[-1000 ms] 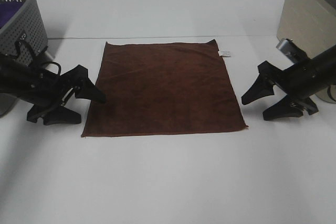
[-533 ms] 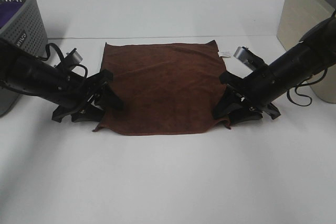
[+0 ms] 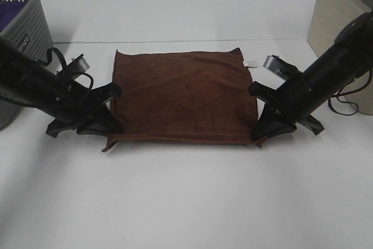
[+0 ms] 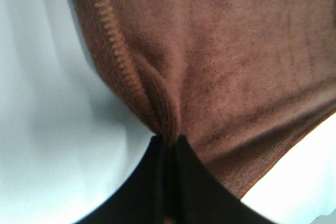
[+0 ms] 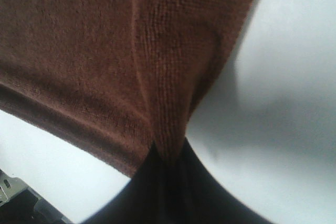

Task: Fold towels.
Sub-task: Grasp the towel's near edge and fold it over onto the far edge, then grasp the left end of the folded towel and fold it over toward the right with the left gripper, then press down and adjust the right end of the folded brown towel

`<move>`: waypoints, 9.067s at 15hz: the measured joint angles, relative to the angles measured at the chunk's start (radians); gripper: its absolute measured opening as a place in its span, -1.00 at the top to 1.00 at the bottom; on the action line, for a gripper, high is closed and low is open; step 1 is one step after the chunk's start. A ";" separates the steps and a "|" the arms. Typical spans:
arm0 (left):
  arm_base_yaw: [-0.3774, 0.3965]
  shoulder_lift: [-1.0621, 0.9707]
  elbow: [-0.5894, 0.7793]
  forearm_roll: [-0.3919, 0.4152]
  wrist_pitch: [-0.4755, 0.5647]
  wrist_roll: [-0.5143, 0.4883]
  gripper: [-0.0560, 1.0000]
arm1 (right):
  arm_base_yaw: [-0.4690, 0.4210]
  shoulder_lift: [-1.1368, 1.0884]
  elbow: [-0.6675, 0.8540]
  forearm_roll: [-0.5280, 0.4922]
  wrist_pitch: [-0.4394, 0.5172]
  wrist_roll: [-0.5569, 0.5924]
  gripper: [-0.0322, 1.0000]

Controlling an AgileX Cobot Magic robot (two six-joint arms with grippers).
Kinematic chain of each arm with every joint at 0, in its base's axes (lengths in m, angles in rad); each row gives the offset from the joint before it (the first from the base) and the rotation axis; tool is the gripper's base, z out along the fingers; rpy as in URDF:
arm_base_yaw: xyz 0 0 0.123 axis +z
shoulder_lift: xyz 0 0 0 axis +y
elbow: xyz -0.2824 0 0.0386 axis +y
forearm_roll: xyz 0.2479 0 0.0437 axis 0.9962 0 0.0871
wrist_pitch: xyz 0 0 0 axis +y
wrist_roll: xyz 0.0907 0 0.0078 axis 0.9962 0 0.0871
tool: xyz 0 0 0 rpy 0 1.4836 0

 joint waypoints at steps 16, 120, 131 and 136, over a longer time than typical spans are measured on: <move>-0.011 -0.190 0.000 0.189 0.054 -0.214 0.88 | 0.011 -0.206 0.015 -0.047 0.009 0.074 0.94; -0.029 0.258 -0.920 0.689 0.260 -0.581 -0.47 | 0.026 0.241 -0.494 0.289 0.005 -0.086 -0.55; -0.029 0.257 -0.920 0.689 0.305 -0.581 -0.47 | 0.011 0.170 -0.494 0.179 -0.011 -0.084 -0.55; -0.029 0.122 -0.920 0.732 0.485 -0.562 -0.47 | 0.011 -0.050 -0.491 -0.044 0.226 0.095 -0.55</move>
